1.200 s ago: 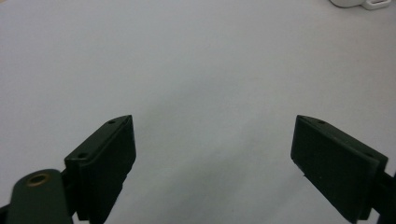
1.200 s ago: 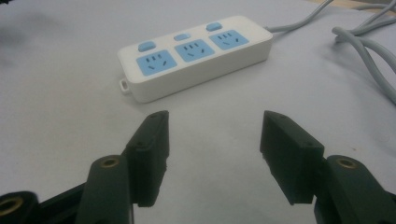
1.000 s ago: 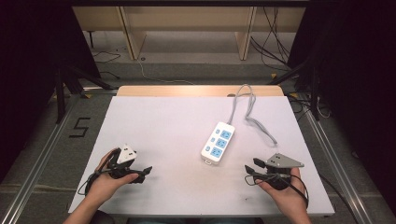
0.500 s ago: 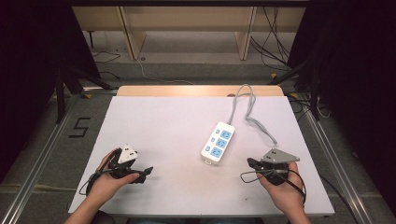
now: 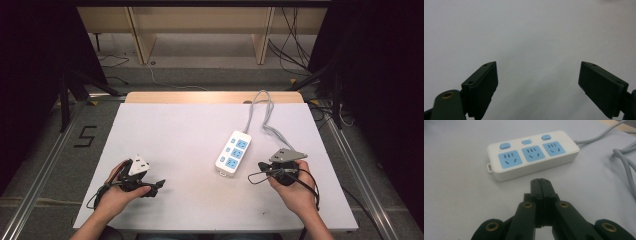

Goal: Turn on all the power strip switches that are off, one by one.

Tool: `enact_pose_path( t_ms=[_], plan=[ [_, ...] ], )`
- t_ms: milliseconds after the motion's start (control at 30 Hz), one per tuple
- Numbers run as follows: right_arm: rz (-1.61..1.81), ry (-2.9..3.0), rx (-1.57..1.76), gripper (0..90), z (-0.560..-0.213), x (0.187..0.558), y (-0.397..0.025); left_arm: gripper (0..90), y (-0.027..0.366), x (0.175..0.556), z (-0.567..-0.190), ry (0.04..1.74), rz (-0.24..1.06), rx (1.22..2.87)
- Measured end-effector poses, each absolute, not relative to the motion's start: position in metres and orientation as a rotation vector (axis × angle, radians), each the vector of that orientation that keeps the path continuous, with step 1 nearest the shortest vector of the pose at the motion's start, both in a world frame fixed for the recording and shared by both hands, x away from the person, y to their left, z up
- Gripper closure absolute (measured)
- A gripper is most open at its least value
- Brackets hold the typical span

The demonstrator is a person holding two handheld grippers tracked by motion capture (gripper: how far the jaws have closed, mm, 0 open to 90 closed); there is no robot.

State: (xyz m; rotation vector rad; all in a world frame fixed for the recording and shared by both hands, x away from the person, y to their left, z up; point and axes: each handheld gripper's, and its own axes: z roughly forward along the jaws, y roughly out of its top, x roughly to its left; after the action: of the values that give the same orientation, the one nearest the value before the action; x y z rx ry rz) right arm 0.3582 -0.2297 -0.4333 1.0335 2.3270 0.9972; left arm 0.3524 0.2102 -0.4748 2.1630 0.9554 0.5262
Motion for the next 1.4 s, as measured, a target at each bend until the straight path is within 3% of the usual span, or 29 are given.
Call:
enact_pose_path(
  t_ms=[1400],
  plan=[
    [0.895, 2.424, 1.028, 90.0, -0.420, 0.451, -0.168, 15.9, 0.210, 0.353, -0.476, 0.949, 0.534, 2.181]
  ],
)
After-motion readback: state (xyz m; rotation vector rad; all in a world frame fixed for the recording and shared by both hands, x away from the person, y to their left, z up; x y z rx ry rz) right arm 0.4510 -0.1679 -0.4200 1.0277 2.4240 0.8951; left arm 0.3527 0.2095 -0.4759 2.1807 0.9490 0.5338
